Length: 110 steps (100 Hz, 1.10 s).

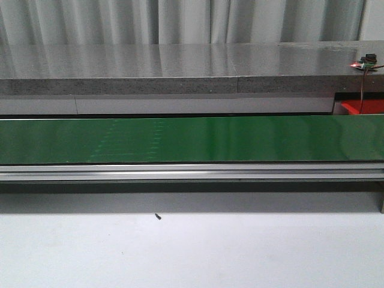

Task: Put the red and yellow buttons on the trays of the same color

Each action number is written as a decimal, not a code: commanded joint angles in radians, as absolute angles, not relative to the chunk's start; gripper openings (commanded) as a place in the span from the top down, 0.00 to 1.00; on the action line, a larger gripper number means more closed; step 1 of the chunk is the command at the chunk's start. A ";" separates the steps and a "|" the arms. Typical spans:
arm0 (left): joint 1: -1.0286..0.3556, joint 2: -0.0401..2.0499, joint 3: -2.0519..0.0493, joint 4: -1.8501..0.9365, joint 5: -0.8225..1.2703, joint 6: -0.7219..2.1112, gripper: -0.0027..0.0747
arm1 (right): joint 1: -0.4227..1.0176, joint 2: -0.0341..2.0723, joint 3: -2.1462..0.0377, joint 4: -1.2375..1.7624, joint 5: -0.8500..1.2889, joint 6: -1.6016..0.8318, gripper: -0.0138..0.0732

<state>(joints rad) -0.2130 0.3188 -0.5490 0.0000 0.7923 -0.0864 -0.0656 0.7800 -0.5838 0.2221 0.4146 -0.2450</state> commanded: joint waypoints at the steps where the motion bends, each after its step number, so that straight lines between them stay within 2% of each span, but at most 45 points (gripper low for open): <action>1: -0.220 0.327 -0.574 0.009 0.708 -0.090 0.99 | -0.065 0.695 -0.565 0.223 0.332 -0.254 0.98; 33: -0.220 0.327 -0.574 0.009 0.709 -0.090 0.99 | -0.065 0.492 -0.434 0.224 0.358 -0.254 0.98; 65: -0.220 0.341 -0.579 0.037 0.729 -0.141 0.99 | -0.065 0.466 -0.426 0.224 0.361 -0.254 0.98; 110: -0.220 0.625 -0.752 0.106 0.736 -0.255 0.99 | -0.065 0.466 -0.426 0.224 0.362 -0.254 0.98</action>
<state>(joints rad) -0.2130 0.5659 -0.6853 0.0972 0.8016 -0.2377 -0.0656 0.4653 -0.4005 0.2221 0.4281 -0.2450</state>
